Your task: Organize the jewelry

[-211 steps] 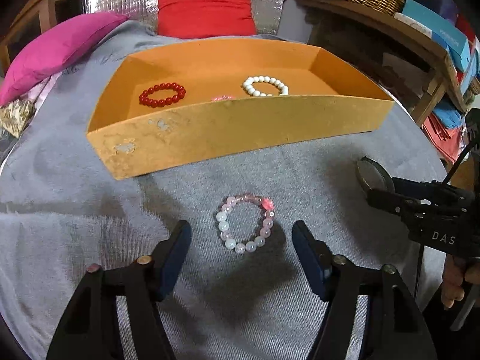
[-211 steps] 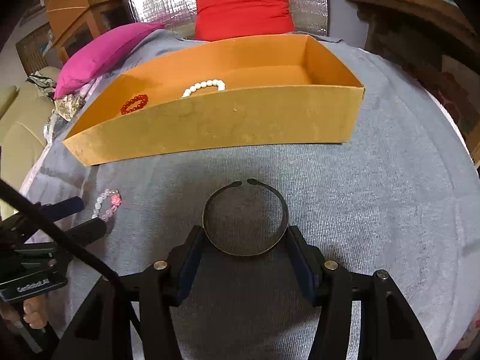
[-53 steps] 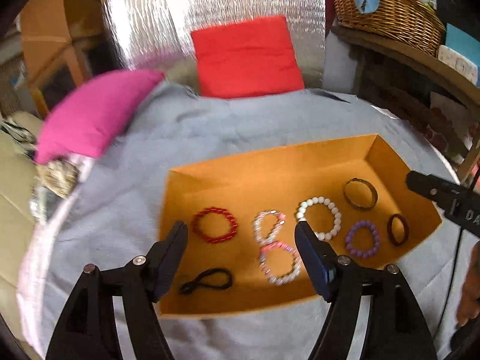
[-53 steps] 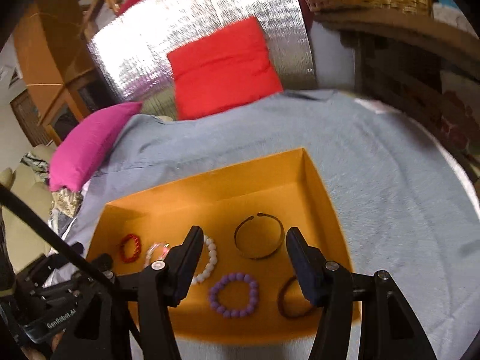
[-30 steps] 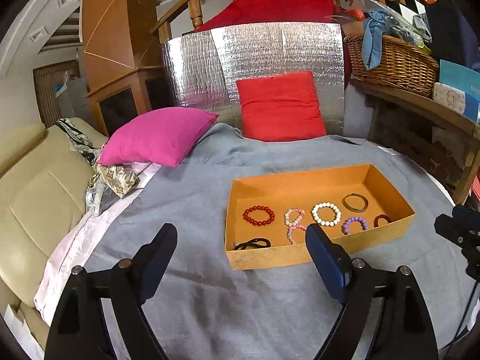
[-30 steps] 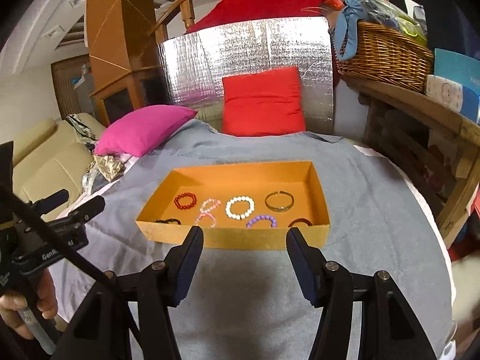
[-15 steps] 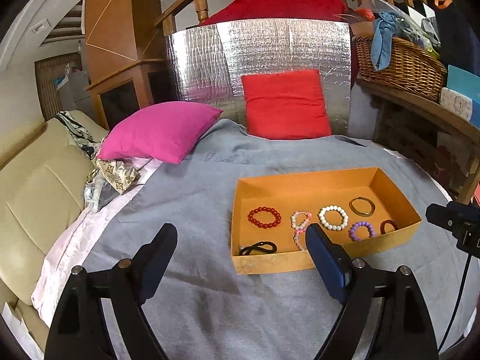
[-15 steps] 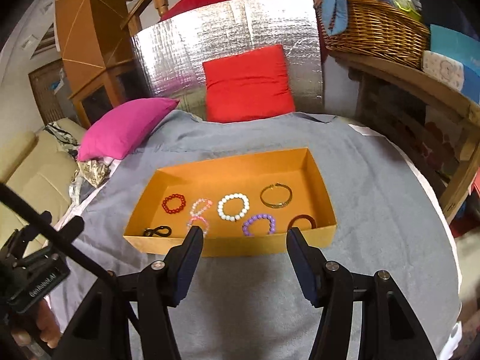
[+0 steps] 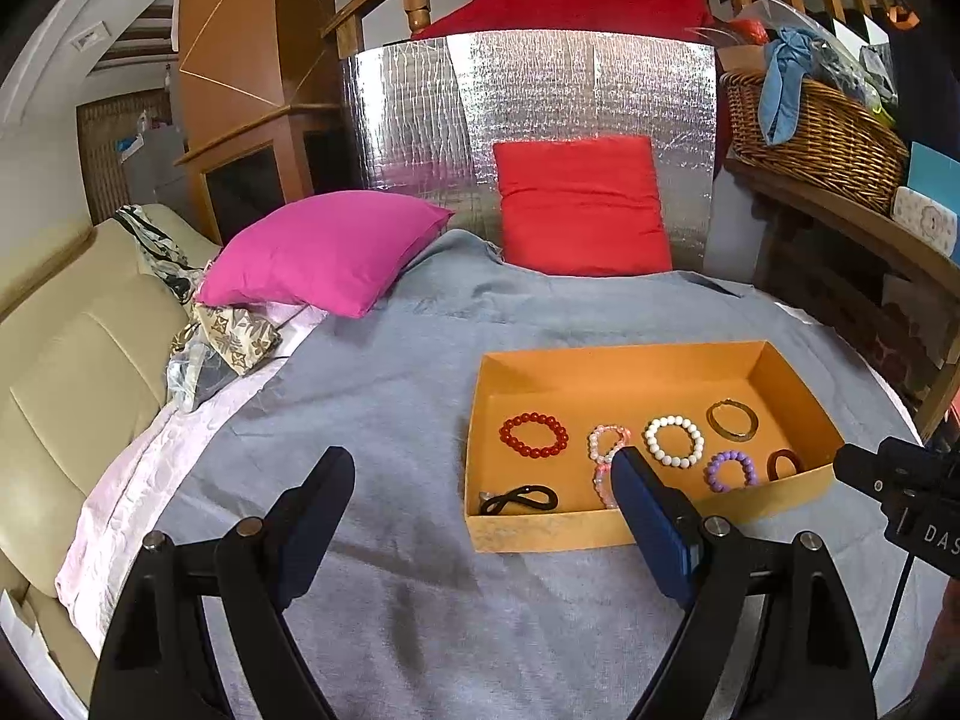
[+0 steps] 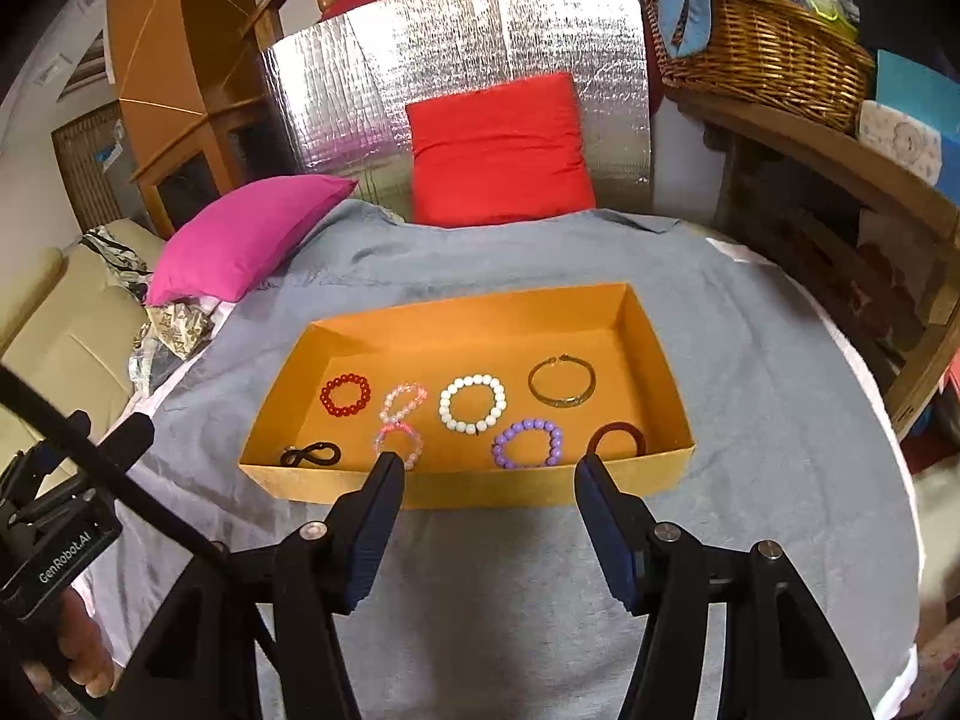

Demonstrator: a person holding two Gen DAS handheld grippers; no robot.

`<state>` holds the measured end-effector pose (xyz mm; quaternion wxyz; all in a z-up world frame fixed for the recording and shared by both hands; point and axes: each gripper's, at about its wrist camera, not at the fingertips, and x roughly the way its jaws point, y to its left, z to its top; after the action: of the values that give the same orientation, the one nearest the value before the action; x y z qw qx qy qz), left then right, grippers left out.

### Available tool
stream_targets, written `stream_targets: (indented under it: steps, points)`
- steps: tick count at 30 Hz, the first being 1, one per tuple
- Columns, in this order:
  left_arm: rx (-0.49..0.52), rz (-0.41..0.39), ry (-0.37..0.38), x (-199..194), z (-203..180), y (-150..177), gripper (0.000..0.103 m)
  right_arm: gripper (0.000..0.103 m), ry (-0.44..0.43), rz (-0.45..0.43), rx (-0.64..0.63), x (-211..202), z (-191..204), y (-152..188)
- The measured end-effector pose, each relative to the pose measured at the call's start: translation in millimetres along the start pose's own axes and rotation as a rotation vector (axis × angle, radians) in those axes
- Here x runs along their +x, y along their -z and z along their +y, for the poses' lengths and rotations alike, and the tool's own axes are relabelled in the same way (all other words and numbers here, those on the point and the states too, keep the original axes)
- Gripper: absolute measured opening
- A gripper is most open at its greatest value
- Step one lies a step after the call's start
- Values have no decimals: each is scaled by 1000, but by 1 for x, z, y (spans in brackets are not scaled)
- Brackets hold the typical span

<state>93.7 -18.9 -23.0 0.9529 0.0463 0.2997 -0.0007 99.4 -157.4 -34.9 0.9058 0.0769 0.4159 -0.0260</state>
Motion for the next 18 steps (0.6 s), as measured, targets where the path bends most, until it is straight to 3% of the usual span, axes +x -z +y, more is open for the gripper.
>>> stream_targets:
  steps: [6, 18]
  points:
    - [4, 8, 5, 2, -3, 2, 88, 63, 6, -38, -15, -2, 0, 4]
    - [-5, 18, 10, 5, -4, 1, 88, 63, 4, -30, -19, 3, -1, 6]
